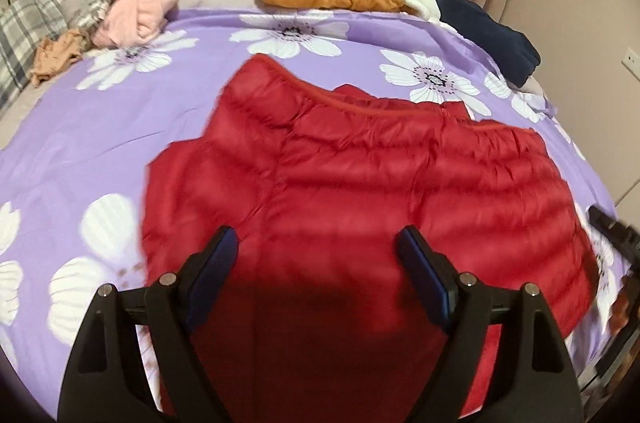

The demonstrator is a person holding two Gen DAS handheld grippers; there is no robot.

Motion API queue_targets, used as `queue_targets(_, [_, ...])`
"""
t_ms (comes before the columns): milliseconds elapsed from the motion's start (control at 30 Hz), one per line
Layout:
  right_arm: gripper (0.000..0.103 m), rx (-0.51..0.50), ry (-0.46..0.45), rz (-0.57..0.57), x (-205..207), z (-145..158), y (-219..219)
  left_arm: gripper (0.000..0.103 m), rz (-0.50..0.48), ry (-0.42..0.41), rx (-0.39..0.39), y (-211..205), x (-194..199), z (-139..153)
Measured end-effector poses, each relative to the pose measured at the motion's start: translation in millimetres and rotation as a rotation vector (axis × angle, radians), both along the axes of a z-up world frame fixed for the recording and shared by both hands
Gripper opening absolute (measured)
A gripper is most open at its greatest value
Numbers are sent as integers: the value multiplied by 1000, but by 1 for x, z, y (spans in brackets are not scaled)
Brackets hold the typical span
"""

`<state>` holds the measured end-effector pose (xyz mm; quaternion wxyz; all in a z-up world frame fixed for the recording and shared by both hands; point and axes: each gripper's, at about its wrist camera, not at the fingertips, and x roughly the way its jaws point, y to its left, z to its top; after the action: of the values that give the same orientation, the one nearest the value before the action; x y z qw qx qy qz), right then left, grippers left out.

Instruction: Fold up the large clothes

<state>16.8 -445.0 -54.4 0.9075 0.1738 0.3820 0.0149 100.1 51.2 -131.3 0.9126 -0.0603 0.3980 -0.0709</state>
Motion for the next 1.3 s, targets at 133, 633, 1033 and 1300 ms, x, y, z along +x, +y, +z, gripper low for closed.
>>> queue_targets(133, [59,-62,-96,80,-24,18,18,83,21,-17,11,11,-28,-3])
queue_targets(633, [59,-188,21,165,-21,-26,57,84,81,19,36,19,-51,-22])
queue_targets(1033, [59,-100,-78,256,-19,9,85,93,292,89,-212,84,-61,-29])
queue_targets(1300, [59,-71,-113,359,-4,13,135,96,290,161,-417,87,-50,-47])
